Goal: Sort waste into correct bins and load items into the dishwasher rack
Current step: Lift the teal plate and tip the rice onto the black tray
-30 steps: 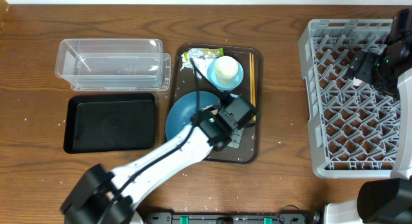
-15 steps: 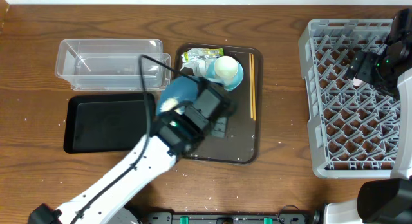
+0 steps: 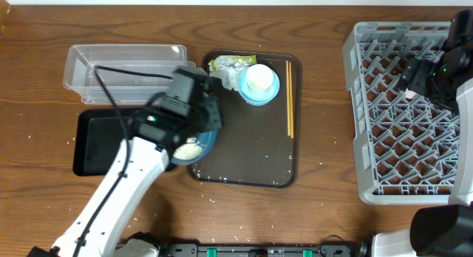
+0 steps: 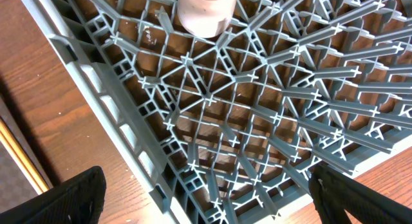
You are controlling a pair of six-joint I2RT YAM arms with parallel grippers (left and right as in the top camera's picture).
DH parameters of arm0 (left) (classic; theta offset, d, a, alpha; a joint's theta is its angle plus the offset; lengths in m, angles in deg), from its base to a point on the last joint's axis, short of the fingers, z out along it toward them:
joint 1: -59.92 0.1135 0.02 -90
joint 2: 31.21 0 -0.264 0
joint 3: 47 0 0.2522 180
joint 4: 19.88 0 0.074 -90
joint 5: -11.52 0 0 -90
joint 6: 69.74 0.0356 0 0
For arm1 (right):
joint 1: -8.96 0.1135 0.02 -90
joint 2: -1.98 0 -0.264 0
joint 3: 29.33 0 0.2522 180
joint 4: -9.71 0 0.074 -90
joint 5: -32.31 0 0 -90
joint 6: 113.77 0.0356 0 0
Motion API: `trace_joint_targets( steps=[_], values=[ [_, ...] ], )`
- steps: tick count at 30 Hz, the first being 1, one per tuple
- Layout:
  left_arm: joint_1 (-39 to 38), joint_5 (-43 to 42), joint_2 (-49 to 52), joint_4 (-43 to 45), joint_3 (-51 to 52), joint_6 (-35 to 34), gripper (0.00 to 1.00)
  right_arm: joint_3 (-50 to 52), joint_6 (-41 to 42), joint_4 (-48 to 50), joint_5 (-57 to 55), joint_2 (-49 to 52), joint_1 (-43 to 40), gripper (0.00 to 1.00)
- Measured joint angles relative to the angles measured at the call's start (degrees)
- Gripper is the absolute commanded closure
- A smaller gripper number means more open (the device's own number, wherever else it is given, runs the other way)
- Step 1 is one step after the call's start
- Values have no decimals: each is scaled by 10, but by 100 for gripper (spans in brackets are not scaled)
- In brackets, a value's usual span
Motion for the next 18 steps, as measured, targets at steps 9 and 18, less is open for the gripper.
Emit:
trace_joint_targets(
  steps=[9, 18],
  values=[
    [170, -177, -3, 0, 0, 0, 94, 0, 0, 0, 0, 0, 0, 1],
    [322, -370, -3, -1, 0, 7, 94, 0, 0, 0, 0, 0, 0, 1]
  ],
)
